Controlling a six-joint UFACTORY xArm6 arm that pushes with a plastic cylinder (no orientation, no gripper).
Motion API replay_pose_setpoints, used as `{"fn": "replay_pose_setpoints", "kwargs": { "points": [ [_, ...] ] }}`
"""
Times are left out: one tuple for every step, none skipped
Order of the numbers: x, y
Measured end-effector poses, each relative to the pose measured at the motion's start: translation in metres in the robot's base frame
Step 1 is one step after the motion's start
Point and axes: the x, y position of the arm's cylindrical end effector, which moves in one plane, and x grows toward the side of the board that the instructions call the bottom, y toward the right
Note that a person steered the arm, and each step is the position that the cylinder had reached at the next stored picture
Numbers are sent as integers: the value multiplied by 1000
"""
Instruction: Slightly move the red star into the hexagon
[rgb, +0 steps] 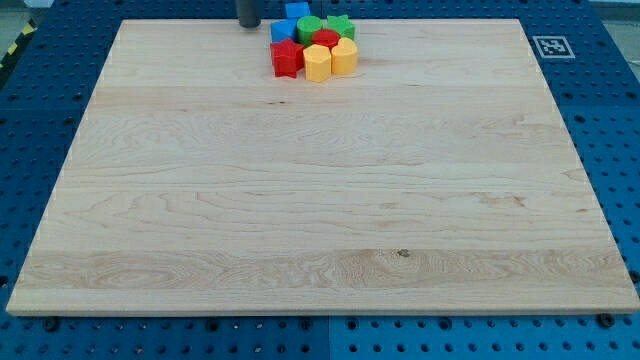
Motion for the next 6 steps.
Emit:
{"fn": "replay_pose_setpoints", "kwargs": {
  "points": [
    [7,0],
    [24,2],
    [49,17],
    [79,40],
    [80,35],
    [62,-16]
  ]
}}
